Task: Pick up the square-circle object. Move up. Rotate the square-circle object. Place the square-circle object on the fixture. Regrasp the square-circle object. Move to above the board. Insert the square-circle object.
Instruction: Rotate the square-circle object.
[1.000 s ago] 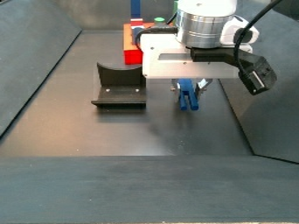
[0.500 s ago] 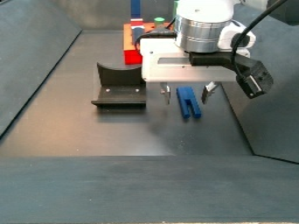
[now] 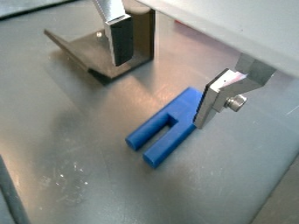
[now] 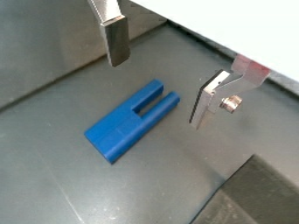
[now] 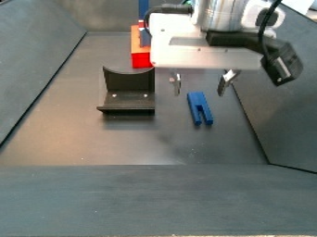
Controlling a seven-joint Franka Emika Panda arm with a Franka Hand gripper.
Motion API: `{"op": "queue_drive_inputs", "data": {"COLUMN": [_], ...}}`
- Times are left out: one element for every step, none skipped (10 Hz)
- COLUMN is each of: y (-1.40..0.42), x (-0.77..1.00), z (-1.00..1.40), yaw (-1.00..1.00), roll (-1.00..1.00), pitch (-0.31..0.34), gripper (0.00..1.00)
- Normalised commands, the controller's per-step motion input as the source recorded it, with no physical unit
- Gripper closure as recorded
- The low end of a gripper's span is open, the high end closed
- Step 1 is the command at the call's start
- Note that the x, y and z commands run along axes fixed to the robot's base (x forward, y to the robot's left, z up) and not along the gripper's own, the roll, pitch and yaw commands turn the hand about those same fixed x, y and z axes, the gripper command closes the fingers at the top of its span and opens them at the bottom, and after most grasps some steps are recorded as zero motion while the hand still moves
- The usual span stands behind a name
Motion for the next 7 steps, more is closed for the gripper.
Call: {"op": "queue_drive_inputs", "data": {"y": [0.0,0.0,-0.01,-0.01,0.0,0.0,0.0], "x": [-0.02,-0.02,-0.02,-0.02,0.0,-0.01,-0.02], "z": [1.0,0.91,0.84,0.68,0.0,-0.08,-0.17], "yaw": [0.0,0.01,0.02,0.03,1.0,1.0,1.0], "roll": [0.1,0.12,0.13,0.16,0.0,0.0,0.0], "pitch": [0.139,0.141,0.144,0.153,0.0,0.001,0.004], "gripper": [0.0,0.0,0.0,0.0,0.0,0.0,0.0]}}
